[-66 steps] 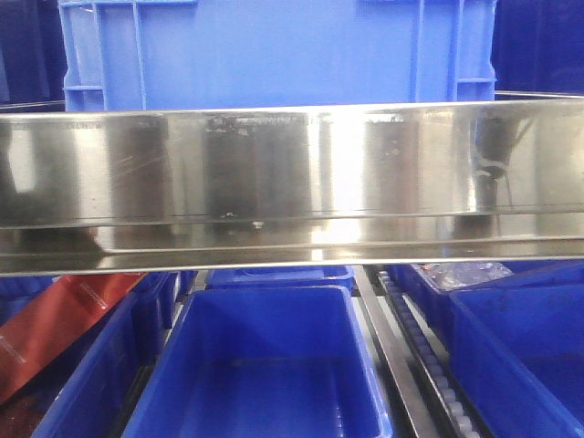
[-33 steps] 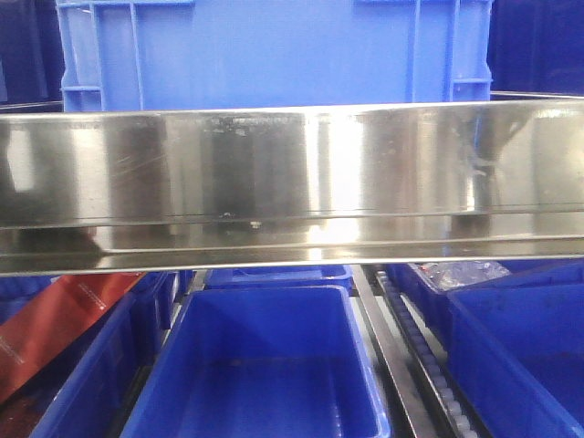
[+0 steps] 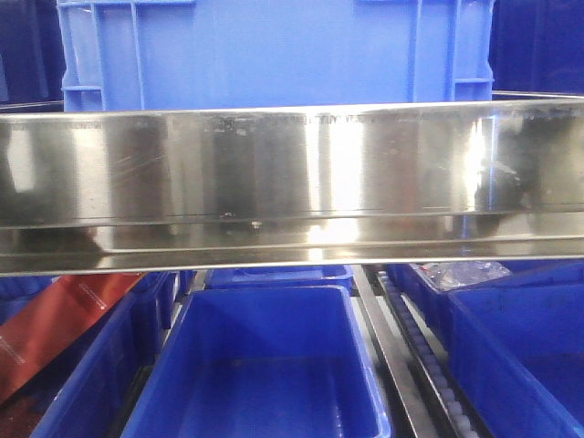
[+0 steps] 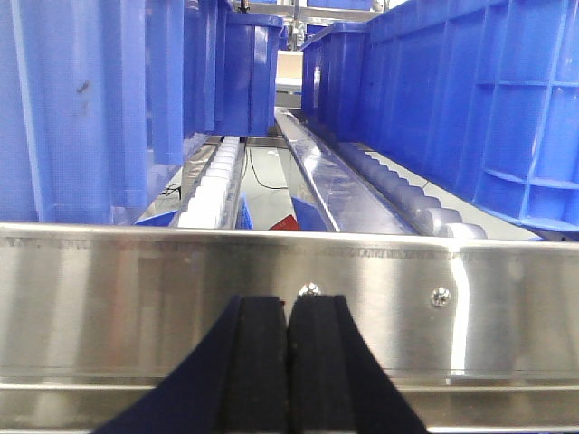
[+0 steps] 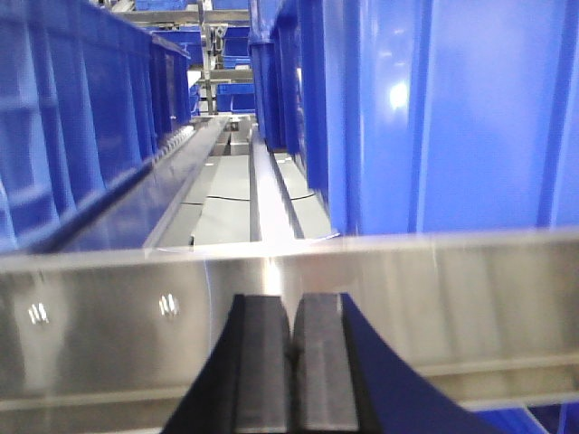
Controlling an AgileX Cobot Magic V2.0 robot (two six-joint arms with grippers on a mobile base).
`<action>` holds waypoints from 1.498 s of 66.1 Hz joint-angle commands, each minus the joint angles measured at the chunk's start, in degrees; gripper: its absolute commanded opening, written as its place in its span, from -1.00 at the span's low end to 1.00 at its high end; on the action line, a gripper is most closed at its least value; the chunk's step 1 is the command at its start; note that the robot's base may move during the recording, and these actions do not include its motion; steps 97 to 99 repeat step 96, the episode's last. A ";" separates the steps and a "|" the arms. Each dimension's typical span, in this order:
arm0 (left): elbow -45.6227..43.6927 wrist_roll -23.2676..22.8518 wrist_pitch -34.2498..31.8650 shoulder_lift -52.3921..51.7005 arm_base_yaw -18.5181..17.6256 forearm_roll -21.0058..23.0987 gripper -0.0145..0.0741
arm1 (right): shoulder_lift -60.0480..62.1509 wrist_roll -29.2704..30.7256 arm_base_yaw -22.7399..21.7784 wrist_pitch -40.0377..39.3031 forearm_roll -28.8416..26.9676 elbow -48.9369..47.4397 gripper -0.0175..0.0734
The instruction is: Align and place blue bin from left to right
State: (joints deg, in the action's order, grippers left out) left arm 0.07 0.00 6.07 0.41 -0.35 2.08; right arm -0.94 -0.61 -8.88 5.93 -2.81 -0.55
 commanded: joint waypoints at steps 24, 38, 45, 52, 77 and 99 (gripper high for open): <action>-0.07 0.00 -1.31 -0.41 0.20 0.36 -0.92 | 0.94 0.61 -0.40 -0.29 -0.07 0.55 -0.77; -0.07 0.00 -1.31 -0.41 0.20 0.36 -0.92 | 0.94 0.61 -0.40 -0.29 -0.07 0.55 -0.77; -0.07 0.00 -1.31 -0.41 0.20 0.36 -0.92 | 0.94 0.61 -0.40 -0.29 -0.07 0.55 -0.77; -0.07 0.00 -1.31 -0.41 0.20 0.36 -0.92 | 0.94 0.61 -0.40 -0.29 -0.07 0.55 -0.77; -0.07 0.00 -1.31 -0.41 0.20 0.36 -0.92 | 0.94 0.61 -0.40 -0.29 -0.07 0.55 -0.77; -0.07 0.00 -1.31 -0.41 0.20 0.36 -0.92 | 0.94 0.61 -0.40 -0.29 -0.07 0.55 -0.77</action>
